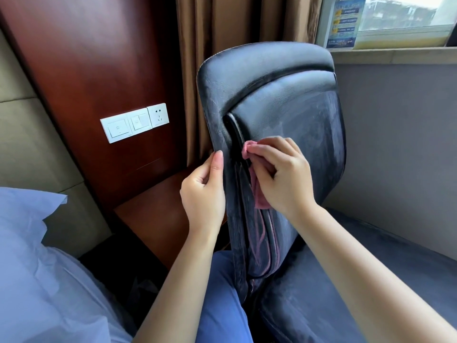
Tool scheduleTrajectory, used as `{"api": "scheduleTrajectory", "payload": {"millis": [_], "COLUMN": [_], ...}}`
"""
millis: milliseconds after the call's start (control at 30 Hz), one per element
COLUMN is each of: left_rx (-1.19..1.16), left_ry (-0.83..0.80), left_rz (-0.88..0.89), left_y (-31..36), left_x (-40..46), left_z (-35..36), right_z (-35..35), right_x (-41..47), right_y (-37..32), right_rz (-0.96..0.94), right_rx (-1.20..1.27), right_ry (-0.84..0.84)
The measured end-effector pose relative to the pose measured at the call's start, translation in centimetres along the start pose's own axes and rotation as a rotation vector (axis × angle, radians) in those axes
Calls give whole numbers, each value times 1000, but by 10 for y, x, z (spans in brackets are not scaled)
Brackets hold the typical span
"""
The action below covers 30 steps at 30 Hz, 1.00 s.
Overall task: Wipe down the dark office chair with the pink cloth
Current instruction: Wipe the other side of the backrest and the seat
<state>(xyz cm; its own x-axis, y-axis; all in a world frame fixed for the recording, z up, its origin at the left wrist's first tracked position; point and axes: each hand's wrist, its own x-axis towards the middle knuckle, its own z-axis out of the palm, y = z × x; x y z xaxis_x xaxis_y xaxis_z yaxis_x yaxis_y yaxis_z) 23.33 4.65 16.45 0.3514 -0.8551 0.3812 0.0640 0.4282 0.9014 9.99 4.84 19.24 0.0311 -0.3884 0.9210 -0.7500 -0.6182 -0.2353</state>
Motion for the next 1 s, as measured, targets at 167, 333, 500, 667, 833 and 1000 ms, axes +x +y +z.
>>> {"api": "scheduleTrajectory", "payload": {"millis": [167, 333, 500, 667, 833, 1000], "left_rx": [16, 33, 58, 84, 75, 100], "left_ry": [-31, -47, -36, -11, -46, -59], "left_rz": [-14, -3, -17, 19, 6, -6], "left_y": [-3, -4, -4, -6, -8, -7], "left_x": [-1, -6, -5, -2, 6, 14], "left_z": [-4, -4, -6, -1, -1, 0], "right_z": [-3, 0, 9, 7, 18, 16], "right_x": [-39, -9, -33, -28, -6, -37], "right_y": [3, -13, -14, -7, -10, -5], "right_rz": [48, 106, 100, 39, 138, 175], "right_rx": [-5, 61, 32, 64, 71, 75], "right_ry": [2, 50, 90, 94, 154, 154]}}
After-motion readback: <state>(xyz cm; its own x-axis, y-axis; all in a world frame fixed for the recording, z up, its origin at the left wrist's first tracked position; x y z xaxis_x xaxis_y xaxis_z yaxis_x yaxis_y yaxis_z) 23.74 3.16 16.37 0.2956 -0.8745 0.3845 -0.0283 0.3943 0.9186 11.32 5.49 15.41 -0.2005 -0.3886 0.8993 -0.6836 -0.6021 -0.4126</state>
